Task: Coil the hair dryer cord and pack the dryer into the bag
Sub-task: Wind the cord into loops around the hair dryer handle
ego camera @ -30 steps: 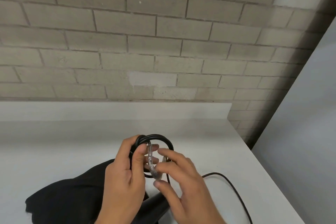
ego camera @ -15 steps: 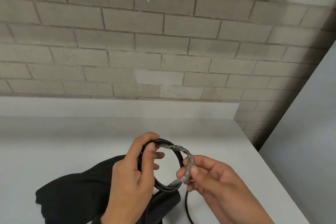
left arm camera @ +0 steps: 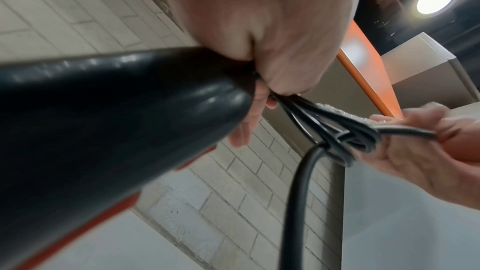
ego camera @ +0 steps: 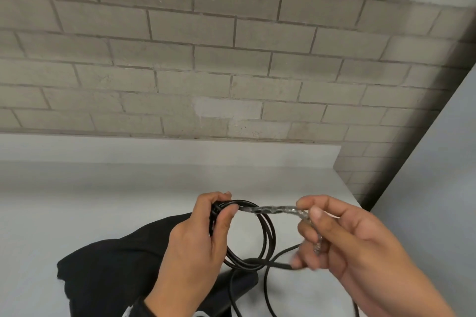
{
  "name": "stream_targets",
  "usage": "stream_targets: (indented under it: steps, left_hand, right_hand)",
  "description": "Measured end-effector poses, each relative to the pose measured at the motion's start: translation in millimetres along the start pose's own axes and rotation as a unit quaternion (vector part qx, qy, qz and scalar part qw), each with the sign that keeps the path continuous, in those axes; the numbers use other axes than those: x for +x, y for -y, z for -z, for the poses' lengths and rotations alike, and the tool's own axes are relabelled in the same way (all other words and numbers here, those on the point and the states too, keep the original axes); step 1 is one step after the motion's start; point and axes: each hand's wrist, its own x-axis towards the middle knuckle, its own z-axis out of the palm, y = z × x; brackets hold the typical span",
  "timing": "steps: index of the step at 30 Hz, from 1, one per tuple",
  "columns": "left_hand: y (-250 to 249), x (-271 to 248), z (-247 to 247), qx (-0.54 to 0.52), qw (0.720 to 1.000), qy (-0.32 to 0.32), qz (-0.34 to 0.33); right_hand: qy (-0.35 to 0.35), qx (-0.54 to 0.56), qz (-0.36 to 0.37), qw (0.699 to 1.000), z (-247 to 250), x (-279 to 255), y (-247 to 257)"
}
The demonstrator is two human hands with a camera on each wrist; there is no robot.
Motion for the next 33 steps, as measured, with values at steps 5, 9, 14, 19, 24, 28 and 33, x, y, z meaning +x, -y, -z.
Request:
stream_targets:
  steps: [5, 9, 14, 19, 24, 28, 33]
  left_hand:
    - [0, 2, 4, 0.029, 0.998, 0.050, 0.005]
    - [5, 5, 5, -0.029, 0.997, 0.056, 0.042]
    - [10, 11, 9, -0.182, 0.977, 0.001, 0.107]
    - [11, 13, 7, -0.234, 0.963, -0.017, 0.130]
    - [9, 15, 5, -0.229, 0.965, -0.013, 0.126]
    - [5, 11, 4, -0.214, 0.970, -0.010, 0.118]
    - [2, 11, 7, -0.196, 0.974, -0.030, 0.109]
  right_hand:
    - [0.058, -0.240, -0.087, 0.965, 28, 5, 11]
    - [0.109, -0.349, -0.055, 0.929, 42, 5, 0]
    - [0.114, -0.067, 0.086, 0.988, 37, 4, -43]
    - [0.076, 0.011, 0.165, 0.983, 36, 10, -92]
    - [0.018, -0.101, 0.169, 0.980, 28, 4, -89]
    - [0.010, -0.193, 0.222, 0.956, 10, 10, -92]
    - [-0.030, -0.050, 0.252, 0.966, -11, 18, -94]
